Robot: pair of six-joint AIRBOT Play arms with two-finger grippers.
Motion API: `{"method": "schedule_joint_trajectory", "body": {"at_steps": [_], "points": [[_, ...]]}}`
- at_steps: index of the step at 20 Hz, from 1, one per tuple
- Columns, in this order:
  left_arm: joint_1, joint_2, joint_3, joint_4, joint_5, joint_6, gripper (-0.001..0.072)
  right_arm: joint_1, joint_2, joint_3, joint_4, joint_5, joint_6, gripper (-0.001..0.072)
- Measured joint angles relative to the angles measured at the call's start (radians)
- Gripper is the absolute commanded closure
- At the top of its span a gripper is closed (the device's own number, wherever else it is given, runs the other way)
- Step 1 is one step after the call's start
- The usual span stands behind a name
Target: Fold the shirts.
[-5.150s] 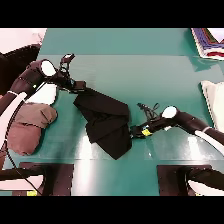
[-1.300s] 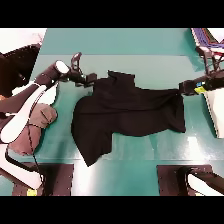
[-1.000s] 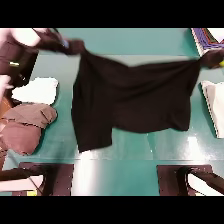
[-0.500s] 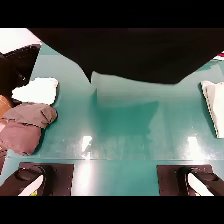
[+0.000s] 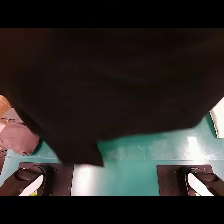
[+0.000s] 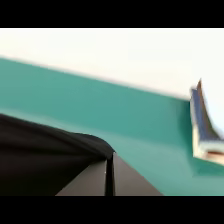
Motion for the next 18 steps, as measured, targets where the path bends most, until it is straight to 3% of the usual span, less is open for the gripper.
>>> {"method": "schedule_joint_trajectory", "body": {"at_steps": [5, 12, 13, 14, 15, 16, 17, 18], "points": [[0.000, -0.307, 0.000, 0.122, -0.233, 0.023, 0.0681, 0.023, -0.276, -0.020, 0.001, 0.133, 0.009, 0.0699], [0.014, -0.814, 0.000, 0.183, -0.270, 0.024, 0.0679, 0.080, -0.642, -0.200, 0.009, 0.114, 0.010, 0.0695], [0.021, -0.863, 0.000, 0.188, -0.256, 0.017, 0.0559, 0.083, -0.679, -0.211, 0.012, 0.096, 0.010, 0.0695], [0.027, -0.899, 0.000, 0.191, -0.247, 0.012, 0.0309, 0.084, -0.706, -0.218, 0.023, 0.083, 0.010, 0.0694], [0.035, -0.925, 0.000, 0.196, -0.235, 0.006, 0.0277, 0.084, -0.728, -0.223, 0.037, 0.067, 0.010, 0.0683], [0.042, -0.943, 0.002, 0.196, -0.223, 0.002, 0.0279, 0.082, -0.744, -0.226, 0.051, 0.052, 0.010, 0.0562], [0.051, -0.957, 0.002, 0.196, -0.219, 0.000, 0.0280, 0.076, -0.757, -0.227, 0.069, 0.040, 0.011, 0.0376], [0.060, -0.962, 0.003, 0.196, -0.218, -0.002, 0.0280, 0.069, -0.765, -0.223, 0.085, 0.030, 0.010, 0.0370]]}}
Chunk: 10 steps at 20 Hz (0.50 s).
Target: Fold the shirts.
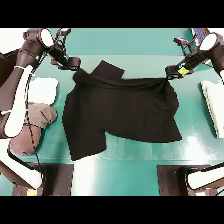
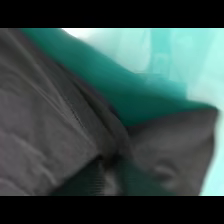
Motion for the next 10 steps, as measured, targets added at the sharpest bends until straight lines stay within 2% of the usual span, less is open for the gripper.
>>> {"method": "schedule_joint_trajectory", "body": {"at_steps": [5, 10], "points": [[0.073, 0.060, -0.018, 0.000, -0.106, 0.011, 0.0280, -0.084, 0.027, 0.009, 0.166, 0.031, -0.030, 0.0370], [0.110, 0.275, -0.300, -0.010, -0.145, 0.038, 0.0279, -0.181, 0.196, -0.204, 0.274, 0.060, -0.081, 0.0371]]}}
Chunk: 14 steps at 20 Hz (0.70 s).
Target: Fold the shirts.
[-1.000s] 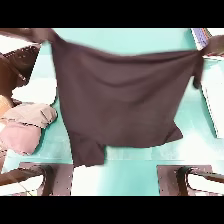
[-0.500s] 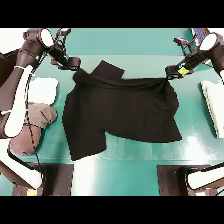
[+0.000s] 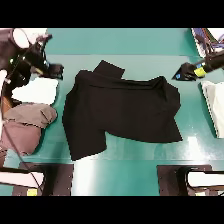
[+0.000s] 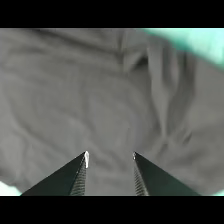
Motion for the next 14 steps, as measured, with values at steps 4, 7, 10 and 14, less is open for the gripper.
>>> {"method": "schedule_joint_trajectory", "body": {"at_steps": [4, 7, 10, 14], "points": [[0.008, 0.210, -0.368, -0.007, 0.039, 0.005, 0.0278, -0.044, 0.156, -0.221, 0.029, -0.009, -0.016, 0.0370], [0.009, 0.322, -0.604, -0.014, 0.105, -0.019, 0.0256, -0.055, 0.243, -0.339, 0.037, -0.027, -0.021, 0.0370], [0.010, 0.372, -0.757, -0.036, 0.190, -0.050, 0.0150, -0.060, 0.299, -0.408, 0.040, -0.040, -0.023, 0.0370], [0.010, 0.395, -0.860, -0.077, 0.301, -0.076, 0.0150, -0.062, 0.331, -0.440, 0.042, -0.047, -0.024, 0.0371]]}}
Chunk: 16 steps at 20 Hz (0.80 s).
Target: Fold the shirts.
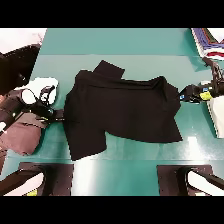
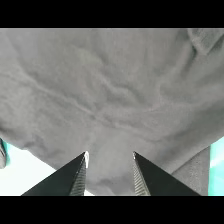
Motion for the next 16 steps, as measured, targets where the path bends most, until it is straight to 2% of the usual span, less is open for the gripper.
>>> {"method": "schedule_joint_trajectory", "body": {"at_steps": [7, 8, 11, 12, 16], "points": [[0.000, -0.003, -0.077, -0.068, 0.134, -0.045, 0.0152, 0.000, 0.011, -0.010, 0.000, -0.002, 0.000, 0.0371], [0.000, -0.006, -0.080, -0.074, 0.140, -0.048, 0.0210, 0.000, 0.011, -0.011, 0.000, -0.002, 0.000, 0.0370], [0.001, -0.021, -0.083, -0.085, 0.160, -0.050, 0.0620, 0.000, 0.012, -0.011, 0.000, -0.002, 0.000, 0.0371], [0.001, -0.025, -0.078, -0.087, 0.158, -0.050, 0.0681, 0.000, 0.012, -0.011, 0.000, -0.002, 0.000, 0.0371], [0.000, 0.018, -0.034, -0.090, 0.115, -0.050, 0.0682, -0.027, 0.026, -0.011, -0.034, 0.024, 0.000, 0.0371]]}}
